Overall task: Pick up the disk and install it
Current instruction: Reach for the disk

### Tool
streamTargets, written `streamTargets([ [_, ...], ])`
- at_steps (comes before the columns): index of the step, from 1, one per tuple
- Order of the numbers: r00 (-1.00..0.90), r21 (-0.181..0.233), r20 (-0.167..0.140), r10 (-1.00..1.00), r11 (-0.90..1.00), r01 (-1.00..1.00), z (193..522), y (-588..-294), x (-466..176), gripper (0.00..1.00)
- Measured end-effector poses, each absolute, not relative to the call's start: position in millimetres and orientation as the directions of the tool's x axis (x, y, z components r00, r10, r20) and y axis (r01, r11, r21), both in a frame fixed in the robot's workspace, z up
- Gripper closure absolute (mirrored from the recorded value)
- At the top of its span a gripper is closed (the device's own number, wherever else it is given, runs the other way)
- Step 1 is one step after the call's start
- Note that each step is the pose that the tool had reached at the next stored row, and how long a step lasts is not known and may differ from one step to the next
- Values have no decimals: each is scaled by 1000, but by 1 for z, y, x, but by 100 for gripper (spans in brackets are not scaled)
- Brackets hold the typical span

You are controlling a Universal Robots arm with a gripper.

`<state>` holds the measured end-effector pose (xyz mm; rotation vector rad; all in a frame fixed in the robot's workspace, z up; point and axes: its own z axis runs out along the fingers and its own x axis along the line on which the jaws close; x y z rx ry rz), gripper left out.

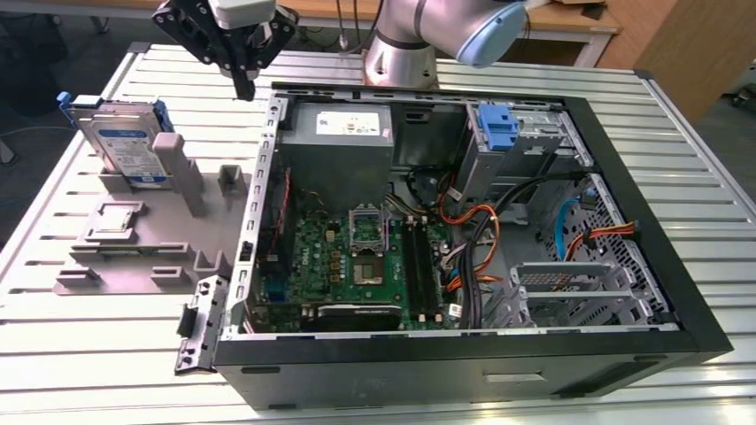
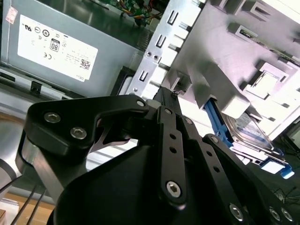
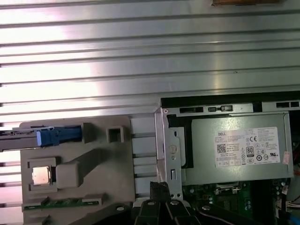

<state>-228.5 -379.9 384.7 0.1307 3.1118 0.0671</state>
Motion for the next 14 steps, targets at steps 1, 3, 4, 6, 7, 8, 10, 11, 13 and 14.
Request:
streamTargets([
  [1, -996, 44, -24, 85, 996, 84, 385, -379, -230, 90],
  [3, -996, 44, -25, 85, 995, 84, 384, -377, -233, 90],
  [4, -996, 44, -24, 85, 995, 84, 384, -376, -235, 90],
  [6, -996, 44, -25, 86, 995, 85, 384, -374, -240, 90],
  [7, -996, 44, -25, 86, 995, 85, 384, -373, -242, 90],
  [8, -996, 44, -25, 86, 995, 85, 383, -372, -243, 90],
  [10, -996, 44, -24, 86, 995, 85, 383, -370, -247, 90],
  [11, -996, 44, -24, 87, 995, 86, 383, -370, -249, 90],
  [13, -996, 44, -24, 87, 995, 86, 383, -369, -252, 90],
  [14, -996, 44, -24, 88, 995, 87, 382, -368, -254, 90],
])
